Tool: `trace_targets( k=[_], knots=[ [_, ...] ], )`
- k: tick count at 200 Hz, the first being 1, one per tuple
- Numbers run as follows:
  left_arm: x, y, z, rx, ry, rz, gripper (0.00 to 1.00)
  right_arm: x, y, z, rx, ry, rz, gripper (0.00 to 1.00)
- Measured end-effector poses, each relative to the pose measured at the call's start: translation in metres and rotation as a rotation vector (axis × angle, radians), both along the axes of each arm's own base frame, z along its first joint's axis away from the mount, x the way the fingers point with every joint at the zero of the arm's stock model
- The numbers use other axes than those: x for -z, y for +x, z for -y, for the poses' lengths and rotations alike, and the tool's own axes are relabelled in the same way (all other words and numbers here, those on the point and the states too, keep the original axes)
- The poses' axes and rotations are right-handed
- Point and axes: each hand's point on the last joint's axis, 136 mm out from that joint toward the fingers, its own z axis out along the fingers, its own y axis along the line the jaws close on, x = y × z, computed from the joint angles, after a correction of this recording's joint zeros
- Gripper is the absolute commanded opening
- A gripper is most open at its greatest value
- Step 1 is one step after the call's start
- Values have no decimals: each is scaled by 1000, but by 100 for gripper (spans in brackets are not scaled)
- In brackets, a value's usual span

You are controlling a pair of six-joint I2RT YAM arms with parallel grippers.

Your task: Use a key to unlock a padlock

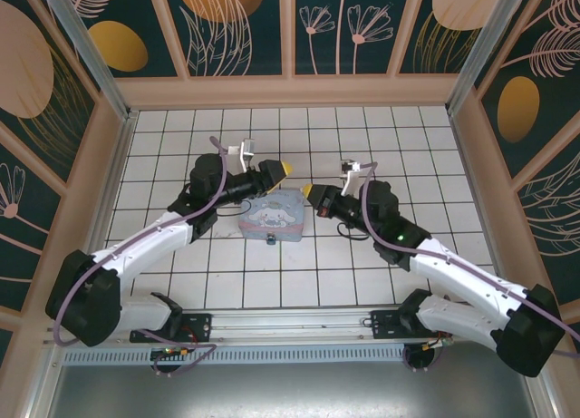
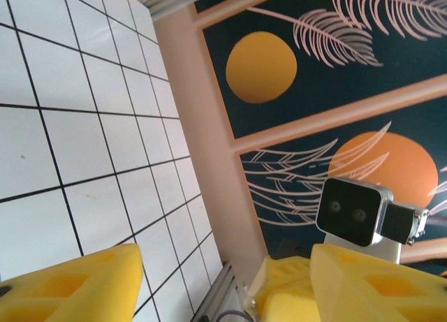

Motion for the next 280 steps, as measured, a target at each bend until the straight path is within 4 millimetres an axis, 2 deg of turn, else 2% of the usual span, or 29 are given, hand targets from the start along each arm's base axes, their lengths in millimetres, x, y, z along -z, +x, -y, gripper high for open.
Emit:
trace_targets(
  k=[25, 61, 91, 139, 203, 253, 263, 280],
  knots=[
    [6, -1, 6, 38, -11, -22, 54, 14, 1, -6, -24, -29, -26, 0],
    [1, -4, 9, 65, -41, -17, 51, 23, 3, -11, -35, -48, -39, 0],
    [1, -6, 10, 79, -47, -16, 51, 24, 5, -12, -35, -46, -37, 0],
    [20, -10, 7, 76, -25, -51, 52, 24, 6, -13, -34, -44, -34, 0],
    [23, -11, 7, 76, -21, -59, 42, 20, 6, -14, -34, -32, -23, 0],
    [23, -11, 7, 76, -23, -63, 38, 19, 9, -17, -36, -22, -14, 0],
    [23, -11, 7, 76, -23, -65, 34, 21, 10, -18, -38, -23, -16, 0],
    [23, -11, 8, 78, -34, -71, 6, 23, 11, -20, -41, -25, -23, 0]
  ],
)
